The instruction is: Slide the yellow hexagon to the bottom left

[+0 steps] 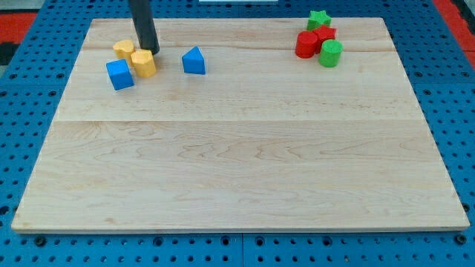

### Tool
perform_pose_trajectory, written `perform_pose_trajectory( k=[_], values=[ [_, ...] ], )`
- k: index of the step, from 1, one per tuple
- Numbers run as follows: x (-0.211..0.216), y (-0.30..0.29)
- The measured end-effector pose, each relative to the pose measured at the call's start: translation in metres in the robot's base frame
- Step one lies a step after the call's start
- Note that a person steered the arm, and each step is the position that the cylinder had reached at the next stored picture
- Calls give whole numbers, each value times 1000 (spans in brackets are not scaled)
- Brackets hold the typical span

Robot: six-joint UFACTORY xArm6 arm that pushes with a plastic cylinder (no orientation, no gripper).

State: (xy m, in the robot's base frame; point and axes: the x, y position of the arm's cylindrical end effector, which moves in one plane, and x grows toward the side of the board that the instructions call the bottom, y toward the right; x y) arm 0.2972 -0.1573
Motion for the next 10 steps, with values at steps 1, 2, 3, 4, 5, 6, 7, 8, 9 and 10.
perform_pose_trajectory(
  k=[1,2,3,4,5,6,7,8,9,10],
  values=[
    [46,3],
    [101,3],
    [136,3],
    [113,5],
    [101,-42],
    [101,-66],
    [118,-73],
    [144,-79],
    [183,-77],
    [216,-77]
  ],
)
